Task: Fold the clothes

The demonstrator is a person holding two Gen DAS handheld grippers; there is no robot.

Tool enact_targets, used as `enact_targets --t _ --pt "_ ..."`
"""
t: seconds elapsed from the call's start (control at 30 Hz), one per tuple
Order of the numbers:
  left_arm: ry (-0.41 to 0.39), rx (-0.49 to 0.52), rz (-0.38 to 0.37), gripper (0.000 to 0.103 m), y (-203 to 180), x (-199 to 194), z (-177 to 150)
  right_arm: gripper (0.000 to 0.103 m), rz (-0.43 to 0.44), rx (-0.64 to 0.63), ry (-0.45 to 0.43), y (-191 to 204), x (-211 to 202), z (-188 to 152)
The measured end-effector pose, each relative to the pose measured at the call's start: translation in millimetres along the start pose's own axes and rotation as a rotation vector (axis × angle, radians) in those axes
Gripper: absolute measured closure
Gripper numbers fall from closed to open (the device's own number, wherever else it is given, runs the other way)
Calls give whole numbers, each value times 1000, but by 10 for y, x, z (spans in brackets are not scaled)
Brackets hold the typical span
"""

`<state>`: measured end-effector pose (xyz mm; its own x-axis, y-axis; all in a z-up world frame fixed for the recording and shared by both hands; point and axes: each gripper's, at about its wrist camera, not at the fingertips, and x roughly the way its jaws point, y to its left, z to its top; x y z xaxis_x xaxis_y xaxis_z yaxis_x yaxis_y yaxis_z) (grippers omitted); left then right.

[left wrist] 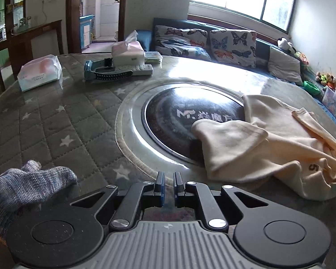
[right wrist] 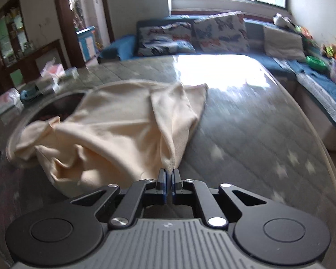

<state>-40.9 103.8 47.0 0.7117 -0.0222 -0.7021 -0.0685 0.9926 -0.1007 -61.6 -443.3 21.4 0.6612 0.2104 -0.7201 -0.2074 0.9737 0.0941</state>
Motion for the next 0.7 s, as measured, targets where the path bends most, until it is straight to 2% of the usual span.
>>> enact_targets --t 0.1,0.17,0.23,0.27,0.33,0.37,0.4,0.47,0.53,0.7 --pt "8 24 -14 93 -86 21 -2 98 -29 3 29 -67 -10 -139" --pt "10 41 -28 89 -162 40 2 89 -47 -3 26 -57 -17 -160" --pt "12 64 -39 73 -256 65 10 81 -65 -14 12 -42 -37 -156" --pt "6 78 -36 58 -307 80 15 75 -74 -22 -1 -31 -53 -141" --pt "-4 110 -29 53 -415 115 29 64 -85 -36 -26 -4 -49 -65" --pt "-6 125 -30 48 -468 141 45 60 -90 -47 -37 5 -42 -45" --pt "-12 137 -37 41 -519 161 60 59 -92 -55 -47 19 -25 -1" --pt "-24 162 -45 35 -622 215 95 54 -82 -65 -59 49 36 104" --pt "-36 199 -45 35 -733 273 130 46 -73 -74 -70 81 98 196" --pt "-60 306 -63 35 -980 433 177 46 -40 -122 -86 214 421 482"
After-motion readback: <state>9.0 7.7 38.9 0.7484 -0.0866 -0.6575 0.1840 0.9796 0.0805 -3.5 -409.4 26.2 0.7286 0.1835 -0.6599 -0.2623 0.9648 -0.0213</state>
